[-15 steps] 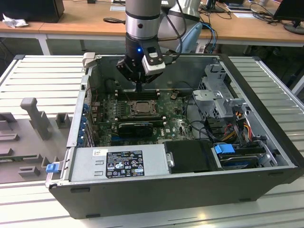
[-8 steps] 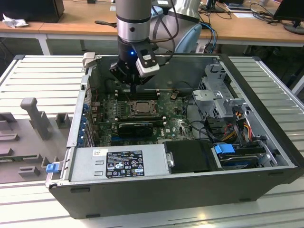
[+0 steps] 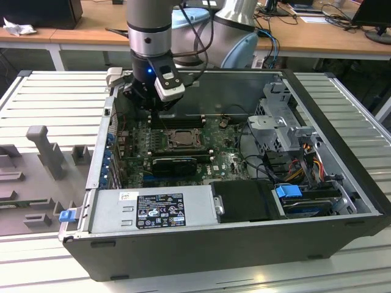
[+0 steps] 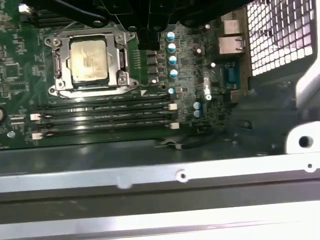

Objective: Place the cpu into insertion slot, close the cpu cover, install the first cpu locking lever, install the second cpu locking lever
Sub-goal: 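Install the first cpu locking lever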

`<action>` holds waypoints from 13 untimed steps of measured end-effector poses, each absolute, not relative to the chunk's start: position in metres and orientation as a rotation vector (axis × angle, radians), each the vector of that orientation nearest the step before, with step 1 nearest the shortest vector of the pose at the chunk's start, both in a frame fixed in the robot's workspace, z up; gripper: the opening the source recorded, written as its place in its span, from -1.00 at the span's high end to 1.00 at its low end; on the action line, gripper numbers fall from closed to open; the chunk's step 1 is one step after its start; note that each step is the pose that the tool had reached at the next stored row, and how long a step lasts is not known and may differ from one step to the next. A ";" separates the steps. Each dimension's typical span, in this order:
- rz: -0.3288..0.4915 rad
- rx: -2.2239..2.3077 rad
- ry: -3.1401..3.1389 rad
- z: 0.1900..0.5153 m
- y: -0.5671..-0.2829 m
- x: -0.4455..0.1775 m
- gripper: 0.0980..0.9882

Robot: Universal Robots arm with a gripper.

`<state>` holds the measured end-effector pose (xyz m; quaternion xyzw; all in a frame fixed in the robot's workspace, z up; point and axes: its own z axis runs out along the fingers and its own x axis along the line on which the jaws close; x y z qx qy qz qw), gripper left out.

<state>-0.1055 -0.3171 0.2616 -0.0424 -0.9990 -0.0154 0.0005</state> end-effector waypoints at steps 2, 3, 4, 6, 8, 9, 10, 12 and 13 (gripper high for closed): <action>-0.049 -0.130 -3.138 0.259 -0.314 -0.108 0.98; -0.049 -0.128 -3.138 0.258 -0.312 -0.110 0.98; -0.049 -0.128 -3.138 0.257 -0.309 -0.111 0.98; -0.048 -0.125 -3.138 0.256 -0.301 -0.114 0.98; -0.049 -0.121 -3.138 0.256 -0.295 -0.115 0.98; -0.049 -0.118 -3.138 0.256 -0.292 -0.115 0.98; -0.049 -0.113 -3.138 0.256 -0.291 -0.114 0.98; -0.049 -0.105 -3.138 0.256 -0.290 -0.109 0.98; -0.049 -0.104 -3.138 0.256 -0.290 -0.106 0.98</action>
